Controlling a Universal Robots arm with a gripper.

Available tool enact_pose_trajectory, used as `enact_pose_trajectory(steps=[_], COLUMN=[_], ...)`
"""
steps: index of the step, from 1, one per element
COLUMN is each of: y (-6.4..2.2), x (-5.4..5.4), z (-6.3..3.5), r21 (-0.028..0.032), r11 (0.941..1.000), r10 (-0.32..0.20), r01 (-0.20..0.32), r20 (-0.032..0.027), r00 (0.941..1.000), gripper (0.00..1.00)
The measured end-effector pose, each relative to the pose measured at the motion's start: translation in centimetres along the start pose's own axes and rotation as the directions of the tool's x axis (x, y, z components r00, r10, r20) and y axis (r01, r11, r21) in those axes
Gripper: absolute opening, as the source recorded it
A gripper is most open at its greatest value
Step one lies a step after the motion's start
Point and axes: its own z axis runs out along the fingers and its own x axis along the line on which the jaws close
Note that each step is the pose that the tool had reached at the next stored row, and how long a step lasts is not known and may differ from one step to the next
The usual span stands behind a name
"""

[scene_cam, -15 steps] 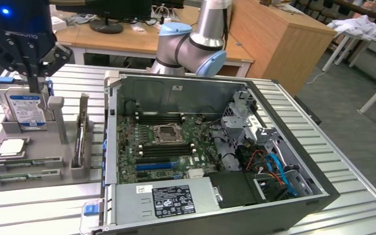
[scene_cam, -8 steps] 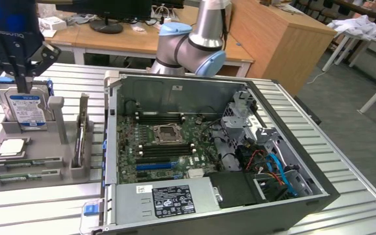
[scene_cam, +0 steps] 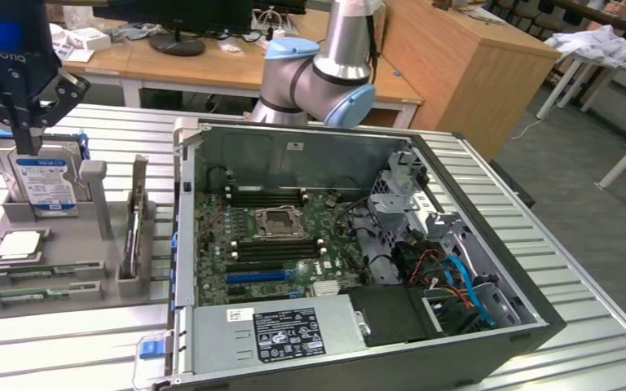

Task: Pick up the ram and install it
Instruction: 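Reach for the ram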

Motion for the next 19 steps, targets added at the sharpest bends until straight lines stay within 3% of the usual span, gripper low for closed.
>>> enact_pose_trajectory(steps=[5, 11, 19], y=[0.0, -0.03, -0.03], x=[0.04, 0.37, 0.39], z=[0.0, 0.02, 0.02], r21=[0.0, -0.0016, -0.001], r11=[1.0, 1.0, 0.9999], r10=[0.0, -0.001, -0.012], r01=[0.0, 0.001, 0.012], r20=[0.0011, 0.0213, 0.0225], r00=[1.0, 0.9998, 0.9997], gripper=[0.11, 0.11, 0.11])
